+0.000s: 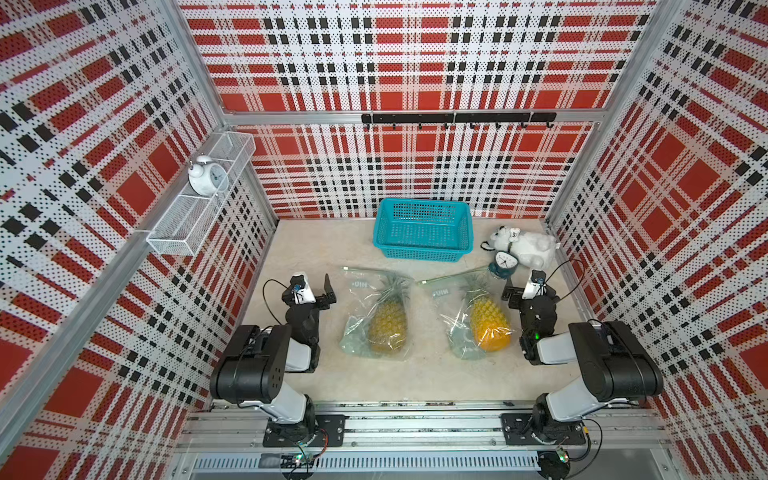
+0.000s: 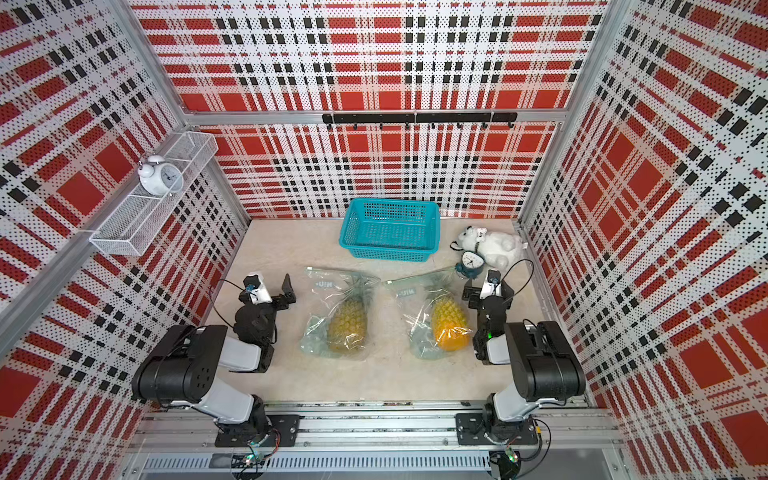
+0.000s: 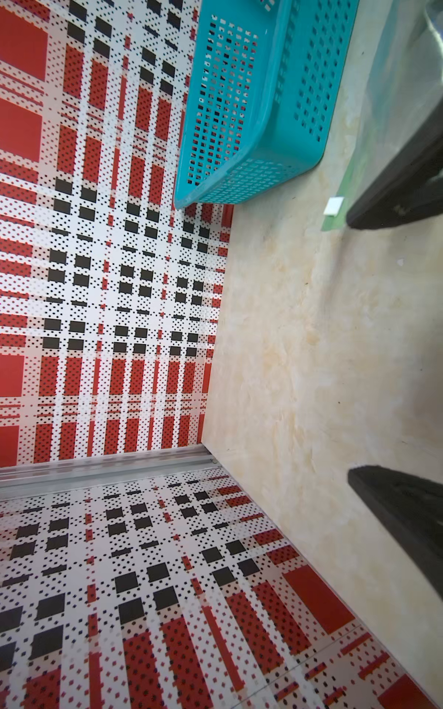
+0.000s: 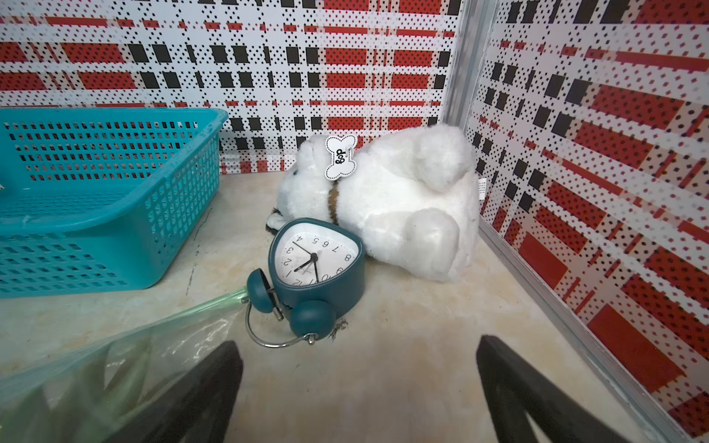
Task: Open the zip-top bag and take out the pineapple
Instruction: Adjust the zipper food storage bag at the center of the board.
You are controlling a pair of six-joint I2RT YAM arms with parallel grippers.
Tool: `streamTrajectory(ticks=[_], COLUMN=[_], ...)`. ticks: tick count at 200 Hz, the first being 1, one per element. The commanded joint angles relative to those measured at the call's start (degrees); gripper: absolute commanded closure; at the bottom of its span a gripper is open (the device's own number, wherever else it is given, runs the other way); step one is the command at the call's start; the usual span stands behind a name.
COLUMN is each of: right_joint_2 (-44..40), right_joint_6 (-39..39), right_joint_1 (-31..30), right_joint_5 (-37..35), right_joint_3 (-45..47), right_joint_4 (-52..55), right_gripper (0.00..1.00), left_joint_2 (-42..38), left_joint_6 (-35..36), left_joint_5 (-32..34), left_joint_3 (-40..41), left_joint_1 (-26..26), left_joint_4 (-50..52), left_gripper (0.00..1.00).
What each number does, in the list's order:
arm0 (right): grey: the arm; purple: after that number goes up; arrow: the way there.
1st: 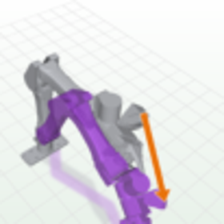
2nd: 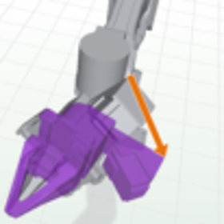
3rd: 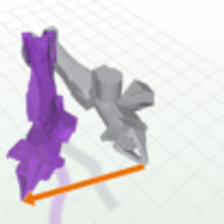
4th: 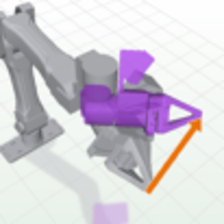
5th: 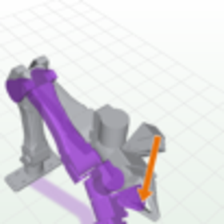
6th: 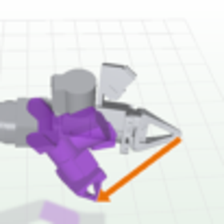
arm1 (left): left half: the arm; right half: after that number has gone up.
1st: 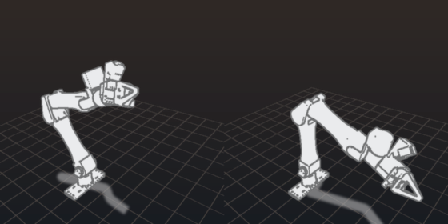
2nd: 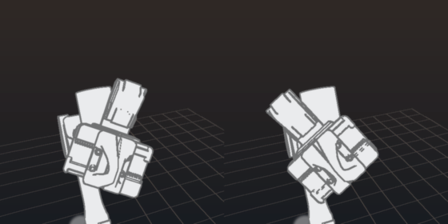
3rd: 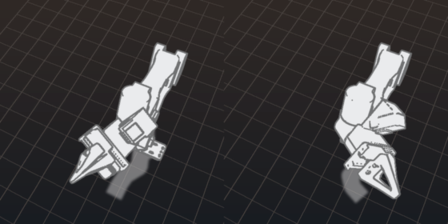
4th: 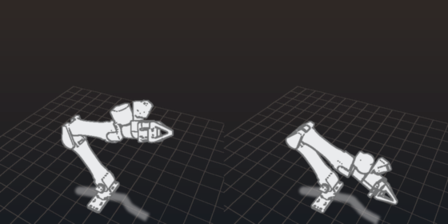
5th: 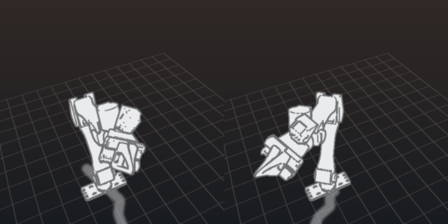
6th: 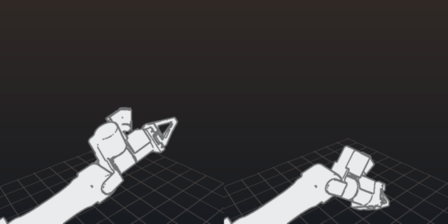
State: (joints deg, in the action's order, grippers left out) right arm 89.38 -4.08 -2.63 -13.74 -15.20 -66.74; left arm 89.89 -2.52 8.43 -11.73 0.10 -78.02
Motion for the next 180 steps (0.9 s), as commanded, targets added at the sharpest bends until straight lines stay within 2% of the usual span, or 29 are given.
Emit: streamTrajectory(ticks=[1,102,123,151,163,180], right_joint_2=[0.7,0.6,0.1,-3.1,-4.8,-10.0], right_joint_6=[0.1,0.1,-1.2,-1.5,-1.8,-3.2], right_joint_1=[-0.6,-0.5,-0.6,-0.5,-0.7,-0.7], right_joint_5=[0.2,0.4,-3.0,-4.5,-5.9,-9.0], right_joint_3=[-0.9,-0.9,1.2,5.0,6.5,6.5], right_joint_4=[-0.6,-0.6,-4.3,-8.7,-10.2,-5.5], right_gripper=[0.00,0.00,0.00,0.00,0.00,0.00], left_joint_2=[0.5,0.5,0.0,-3.9,-7.0,-12.7], left_joint_6=[0.4,0.2,-1.7,-3.2,-3.6,-4.2], left_joint_5=[0.5,0.3,3.6,6.5,8.1,9.7], left_joint_3=[-0.8,-0.8,1.6,6.2,7.2,7.5], left_joint_1=[0.1,0.0,-0.3,-1.0,-1.0,-1.0], left_joint_4=[-1.4,-1.4,-5.6,-10.6,-9.7,-5.3], left_gripper=[0.01,0.01,0.02,0.02,0.02,0.02])
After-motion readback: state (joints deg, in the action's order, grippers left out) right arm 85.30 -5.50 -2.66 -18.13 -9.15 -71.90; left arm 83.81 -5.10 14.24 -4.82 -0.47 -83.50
